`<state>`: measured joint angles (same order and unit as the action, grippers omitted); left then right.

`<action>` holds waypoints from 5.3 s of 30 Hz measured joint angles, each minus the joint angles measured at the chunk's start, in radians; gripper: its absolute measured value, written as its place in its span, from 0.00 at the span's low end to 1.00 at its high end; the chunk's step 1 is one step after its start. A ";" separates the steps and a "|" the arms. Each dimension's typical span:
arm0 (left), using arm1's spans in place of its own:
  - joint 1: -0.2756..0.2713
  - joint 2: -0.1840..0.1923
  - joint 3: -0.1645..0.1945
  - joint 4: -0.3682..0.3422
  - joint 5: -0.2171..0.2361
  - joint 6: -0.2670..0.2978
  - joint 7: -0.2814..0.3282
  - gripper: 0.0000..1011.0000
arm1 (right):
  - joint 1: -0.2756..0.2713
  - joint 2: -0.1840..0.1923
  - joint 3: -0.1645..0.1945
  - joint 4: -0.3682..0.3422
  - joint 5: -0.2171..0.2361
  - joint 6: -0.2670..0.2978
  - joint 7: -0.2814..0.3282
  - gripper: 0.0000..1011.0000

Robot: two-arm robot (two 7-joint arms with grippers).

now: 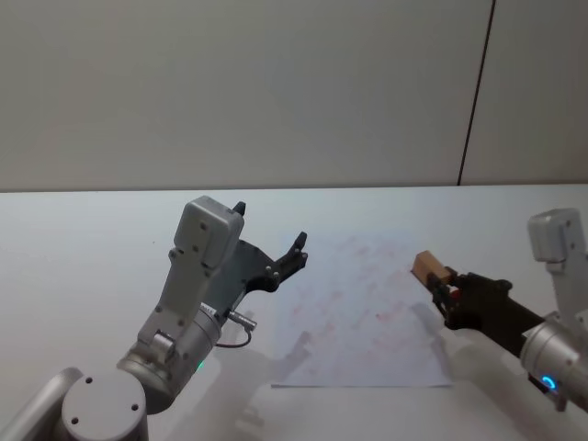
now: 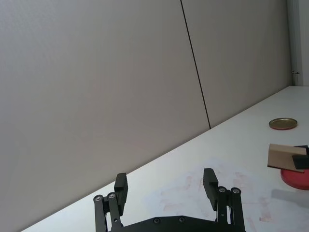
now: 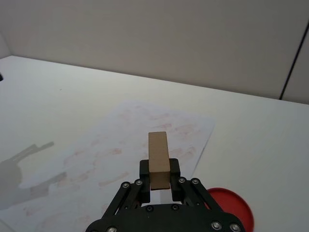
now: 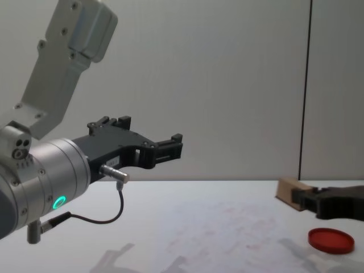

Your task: Use the one hand to pick up the stamp and affix it onto the A4 paper.

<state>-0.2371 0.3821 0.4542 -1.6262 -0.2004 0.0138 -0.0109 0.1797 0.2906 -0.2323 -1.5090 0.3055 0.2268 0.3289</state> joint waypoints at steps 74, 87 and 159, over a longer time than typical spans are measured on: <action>0.000 0.000 0.000 0.000 0.000 0.000 0.000 0.98 | 0.053 -0.035 -0.061 0.117 -0.154 0.072 0.049 0.21; 0.000 0.000 0.000 0.000 0.000 0.000 0.000 0.98 | 0.049 -0.022 -0.032 0.064 -0.081 0.019 0.008 0.21; 0.000 0.000 0.000 0.000 0.000 0.000 0.000 0.98 | 0.037 0.038 0.025 0.152 -0.071 -0.005 -0.028 0.59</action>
<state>-0.2371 0.3821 0.4542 -1.6262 -0.2004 0.0139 -0.0110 0.2167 0.3283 -0.2070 -1.3566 0.2343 0.2220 0.3013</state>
